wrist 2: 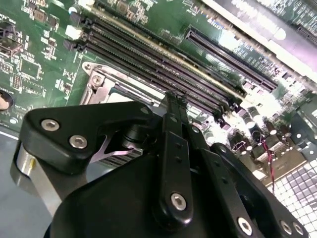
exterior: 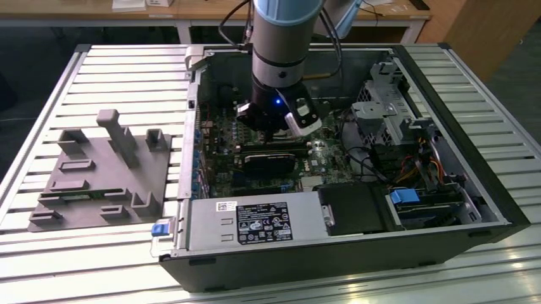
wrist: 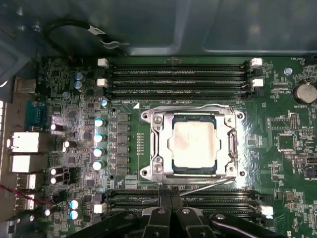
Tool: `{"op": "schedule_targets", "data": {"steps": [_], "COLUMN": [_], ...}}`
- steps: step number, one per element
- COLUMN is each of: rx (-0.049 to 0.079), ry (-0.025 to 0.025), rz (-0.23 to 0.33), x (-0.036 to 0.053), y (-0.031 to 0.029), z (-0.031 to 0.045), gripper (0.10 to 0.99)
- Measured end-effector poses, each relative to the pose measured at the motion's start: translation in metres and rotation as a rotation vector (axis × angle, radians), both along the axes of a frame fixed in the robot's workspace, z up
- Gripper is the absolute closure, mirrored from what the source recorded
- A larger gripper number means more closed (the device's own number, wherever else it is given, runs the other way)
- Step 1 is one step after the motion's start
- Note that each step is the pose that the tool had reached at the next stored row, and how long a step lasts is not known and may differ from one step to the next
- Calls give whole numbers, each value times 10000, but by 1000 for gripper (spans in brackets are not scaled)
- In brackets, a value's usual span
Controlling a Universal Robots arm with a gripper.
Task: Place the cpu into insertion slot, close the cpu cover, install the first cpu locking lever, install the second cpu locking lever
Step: 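Install the second cpu locking lever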
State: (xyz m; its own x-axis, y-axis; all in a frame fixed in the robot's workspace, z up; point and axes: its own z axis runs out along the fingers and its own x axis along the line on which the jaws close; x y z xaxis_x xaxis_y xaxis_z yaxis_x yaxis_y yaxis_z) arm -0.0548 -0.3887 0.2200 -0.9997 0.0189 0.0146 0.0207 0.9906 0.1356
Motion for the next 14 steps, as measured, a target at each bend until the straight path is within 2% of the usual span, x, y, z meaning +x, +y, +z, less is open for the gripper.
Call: {"op": "schedule_targets", "data": {"steps": [6, 10, 14], "rx": [250, 336, 355], "ry": [0, 0, 1], "rz": [-5, -5, -8], "x": [-34, -62, -64], "y": [-49, -50, -50], "z": [-3, -38, -101], "gripper": [980, 980, 980]}}
